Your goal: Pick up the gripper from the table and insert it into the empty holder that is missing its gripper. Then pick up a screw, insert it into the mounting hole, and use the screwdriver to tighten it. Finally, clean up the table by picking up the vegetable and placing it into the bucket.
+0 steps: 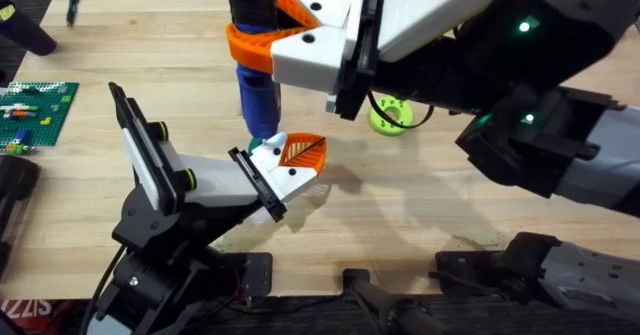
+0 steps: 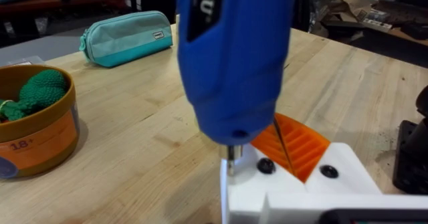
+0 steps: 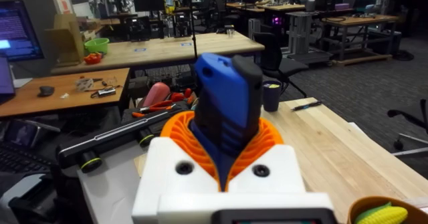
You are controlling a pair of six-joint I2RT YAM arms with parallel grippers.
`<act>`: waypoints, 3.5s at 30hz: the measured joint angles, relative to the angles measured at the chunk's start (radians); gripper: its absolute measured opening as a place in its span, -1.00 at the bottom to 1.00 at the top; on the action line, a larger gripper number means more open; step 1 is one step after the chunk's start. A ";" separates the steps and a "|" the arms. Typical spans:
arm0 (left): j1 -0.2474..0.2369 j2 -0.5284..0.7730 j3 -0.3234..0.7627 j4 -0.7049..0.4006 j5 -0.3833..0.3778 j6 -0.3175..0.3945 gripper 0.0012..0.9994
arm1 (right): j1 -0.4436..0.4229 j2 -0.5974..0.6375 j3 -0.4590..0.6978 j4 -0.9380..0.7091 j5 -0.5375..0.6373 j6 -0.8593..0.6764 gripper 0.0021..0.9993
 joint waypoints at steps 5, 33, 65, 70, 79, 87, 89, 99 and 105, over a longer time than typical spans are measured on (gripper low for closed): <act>0.000 0.000 0.000 0.005 0.000 -0.008 -0.99 | -0.002 0.000 -0.001 0.006 0.005 0.002 -0.94; 0.000 0.000 0.000 0.005 0.000 -0.007 -0.99 | -0.002 -0.118 -0.011 -0.013 -0.010 0.024 -0.94; 0.000 0.000 0.000 0.005 0.000 -0.007 -0.99 | -0.002 -0.062 -0.012 -0.026 -0.010 0.001 -0.94; 0.000 0.000 0.000 0.005 0.000 -0.007 -0.99 | -0.002 -0.062 -0.012 -0.028 -0.010 0.001 -0.94; 0.000 0.000 0.000 0.005 0.000 -0.007 -0.99 | -0.002 -0.062 -0.012 -0.045 -0.010 0.001 -0.94; 0.000 0.000 0.000 0.005 0.000 -0.007 -0.99 | 0.012 -0.062 -0.012 -0.045 -0.010 0.001 -0.94; 0.000 0.000 0.000 0.005 0.000 -0.007 -0.99 | 0.016 -0.062 -0.012 -0.045 -0.010 0.001 -0.94; 0.000 0.000 0.000 0.005 0.000 -0.007 -0.99 | 0.017 -0.062 -0.012 -0.046 -0.010 0.001 -0.94; 0.000 0.000 0.000 0.005 0.000 -0.007 -0.99 | 0.003 -0.062 -0.012 -0.047 -0.010 0.001 -0.94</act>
